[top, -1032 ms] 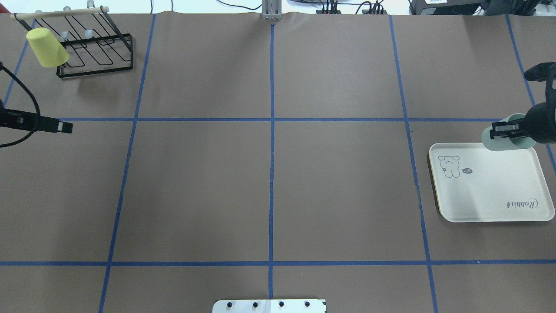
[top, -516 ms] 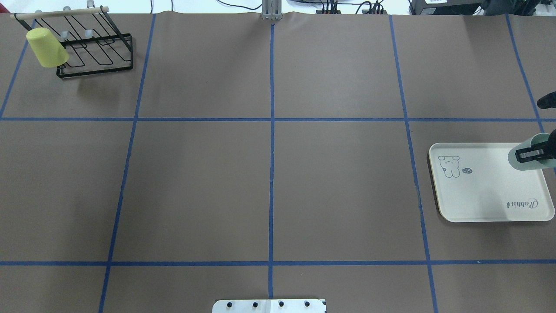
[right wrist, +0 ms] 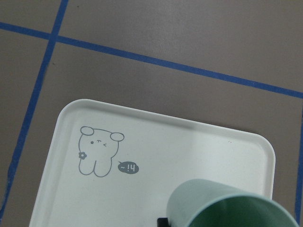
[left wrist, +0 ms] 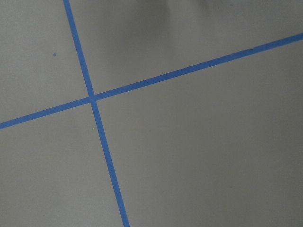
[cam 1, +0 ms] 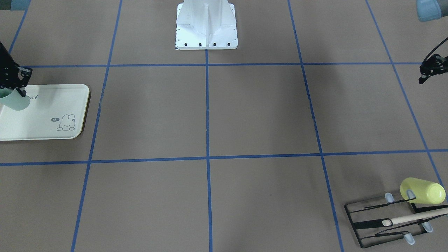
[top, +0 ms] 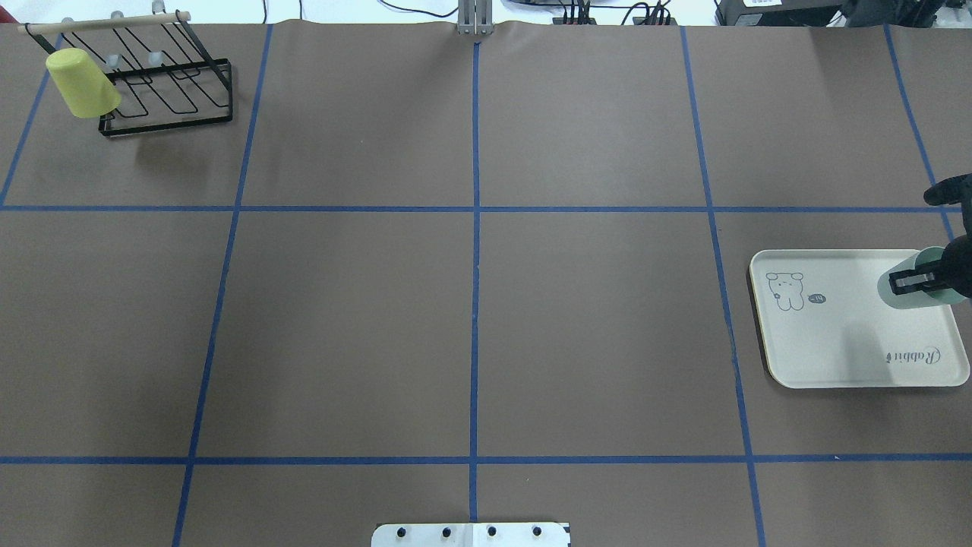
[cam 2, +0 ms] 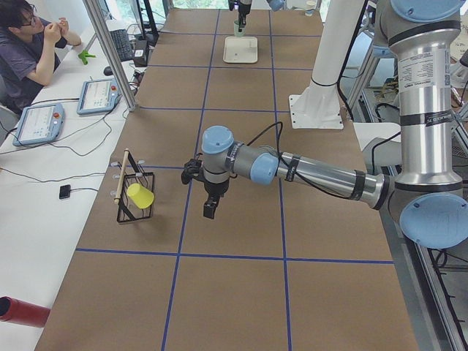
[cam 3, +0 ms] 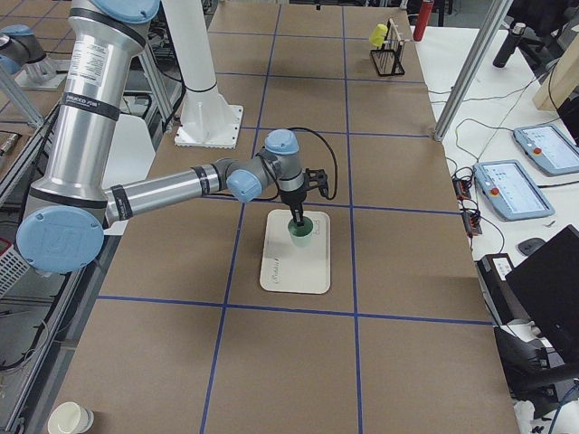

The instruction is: Left arm grabs green cup and hands to right arm on tray

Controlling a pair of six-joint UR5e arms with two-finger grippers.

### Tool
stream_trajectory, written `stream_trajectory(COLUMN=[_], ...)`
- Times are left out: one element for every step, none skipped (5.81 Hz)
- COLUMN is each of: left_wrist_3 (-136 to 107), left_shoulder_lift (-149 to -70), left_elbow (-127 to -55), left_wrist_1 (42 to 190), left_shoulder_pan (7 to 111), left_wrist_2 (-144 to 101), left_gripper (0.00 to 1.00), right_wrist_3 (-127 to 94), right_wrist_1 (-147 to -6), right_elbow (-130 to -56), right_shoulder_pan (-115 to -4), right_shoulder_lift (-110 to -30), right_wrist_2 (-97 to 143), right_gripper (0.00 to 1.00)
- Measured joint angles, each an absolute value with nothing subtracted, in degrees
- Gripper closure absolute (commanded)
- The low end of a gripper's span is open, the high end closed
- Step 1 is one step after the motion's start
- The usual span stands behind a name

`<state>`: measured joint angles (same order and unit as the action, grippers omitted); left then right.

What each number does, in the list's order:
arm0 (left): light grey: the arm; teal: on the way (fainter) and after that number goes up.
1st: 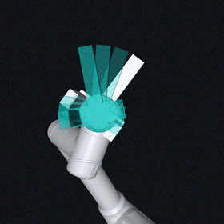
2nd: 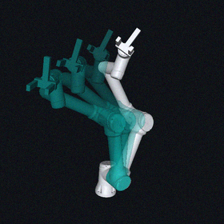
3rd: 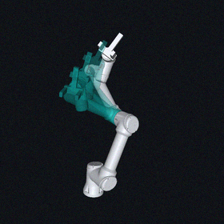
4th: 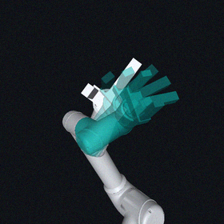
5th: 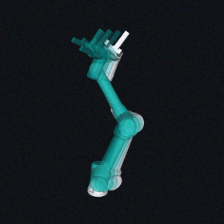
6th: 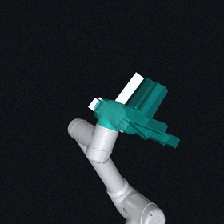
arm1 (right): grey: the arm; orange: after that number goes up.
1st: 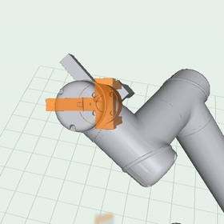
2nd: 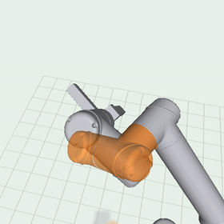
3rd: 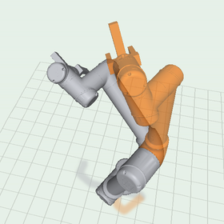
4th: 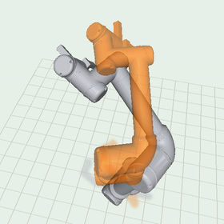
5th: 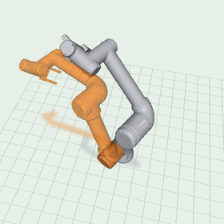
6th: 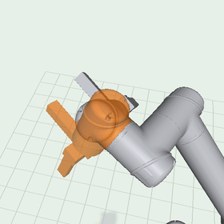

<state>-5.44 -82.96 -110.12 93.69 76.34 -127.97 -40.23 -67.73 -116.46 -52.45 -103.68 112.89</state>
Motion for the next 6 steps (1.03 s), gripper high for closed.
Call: stream_trajectory(left_wrist_3=[-5.2, -5.1, -5.1, -5.1, -5.1, -5.1], left_shoulder_lift=[-83.1, -83.2, -83.2, -83.3, -83.3, -83.3], left_elbow=[-110.1, -110.1, -110.0, -109.8, -109.7, -109.6], left_wrist_1=[93.3, 93.2, 93.2, 93.3, 93.3, 93.4], left_shoulder_pan=[76.5, 76.5, 76.5, 76.5, 76.6, 76.6], left_wrist_2=[-128.1, -128.2, -128.2, -128.2, -128.2, -128.2], left_gripper=[0.0, 0.0, 0.0, 0.0, 0.0, 0.0], right_wrist_3=[-43.9, -46.8, -48.1, -48.2, -48.0, -47.9], right_wrist_1=[-66.6, -66.3, -66.2, -66.2, -66.2, -66.4], right_elbow=[-114.6, -113.0, -111.7, -110.7, -110.3, -110.5], right_shoulder_pan=[-49.9, -47.2, -45.3, -44.5, -44.2, -44.3], right_shoulder_lift=[-101.5, -99.5, -98.4, -97.9, -97.6, -97.3], right_wrist_2=[112.2, 110.9, 109.8, 109.4, 109.3, 109.5], right_gripper=[1.0, 1.0, 1.0, 0.02, 0.0, 0.0])
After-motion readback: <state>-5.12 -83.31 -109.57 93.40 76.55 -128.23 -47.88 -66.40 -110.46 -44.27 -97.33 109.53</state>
